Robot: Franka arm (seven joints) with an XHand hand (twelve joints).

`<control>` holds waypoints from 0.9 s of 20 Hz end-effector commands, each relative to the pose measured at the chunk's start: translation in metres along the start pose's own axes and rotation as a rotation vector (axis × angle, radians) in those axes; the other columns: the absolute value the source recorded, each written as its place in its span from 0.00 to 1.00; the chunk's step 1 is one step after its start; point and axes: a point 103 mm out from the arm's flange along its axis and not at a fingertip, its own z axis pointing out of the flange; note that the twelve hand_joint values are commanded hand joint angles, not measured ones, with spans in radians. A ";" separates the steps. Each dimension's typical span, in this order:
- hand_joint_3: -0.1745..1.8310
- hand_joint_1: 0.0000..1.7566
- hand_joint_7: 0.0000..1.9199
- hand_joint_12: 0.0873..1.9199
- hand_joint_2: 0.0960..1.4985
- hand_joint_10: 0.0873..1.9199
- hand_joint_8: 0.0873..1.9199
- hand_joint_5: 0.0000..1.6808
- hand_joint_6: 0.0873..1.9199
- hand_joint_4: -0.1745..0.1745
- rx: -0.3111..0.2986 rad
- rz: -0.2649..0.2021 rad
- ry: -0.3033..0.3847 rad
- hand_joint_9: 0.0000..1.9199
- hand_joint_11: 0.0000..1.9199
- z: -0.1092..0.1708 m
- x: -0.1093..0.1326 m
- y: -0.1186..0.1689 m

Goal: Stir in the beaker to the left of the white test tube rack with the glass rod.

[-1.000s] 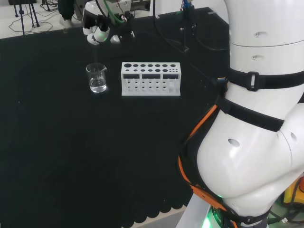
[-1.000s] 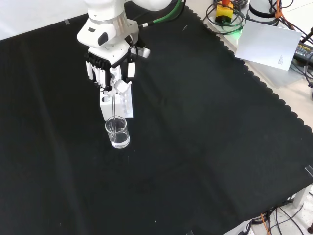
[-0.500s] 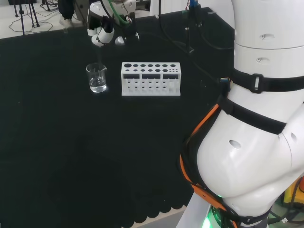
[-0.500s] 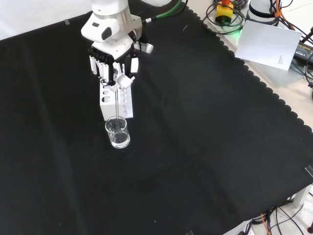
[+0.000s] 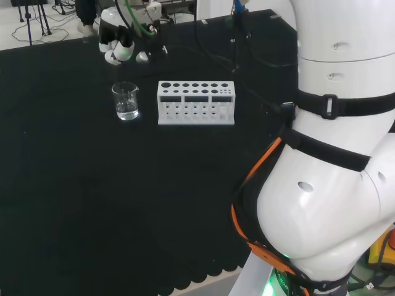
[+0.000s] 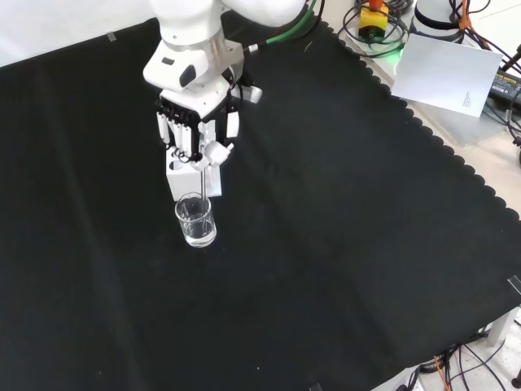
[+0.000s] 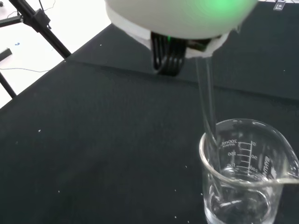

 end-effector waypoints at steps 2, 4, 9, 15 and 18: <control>0.47 0.76 0.70 0.33 0.36 0.33 0.43 0.74 0.23 0.00 -0.002 0.011 0.006 0.89 0.68 -0.002 -0.017 0.008; 0.47 0.76 0.70 0.33 0.36 0.33 0.43 0.74 0.23 0.00 -0.001 0.020 0.003 0.89 0.68 -0.005 -0.026 0.004; 0.47 0.76 0.70 0.33 0.36 0.33 0.43 0.74 0.23 0.00 -0.007 0.044 -0.010 0.89 0.68 -0.011 -0.037 -0.007; 0.47 0.76 0.70 0.33 0.36 0.33 0.43 0.74 0.23 0.00 -0.005 0.059 -0.016 0.89 0.68 -0.012 -0.040 -0.022; 0.47 0.76 0.70 0.33 0.36 0.33 0.43 0.74 0.23 0.00 0.002 0.051 -0.010 0.89 0.69 -0.010 -0.031 -0.026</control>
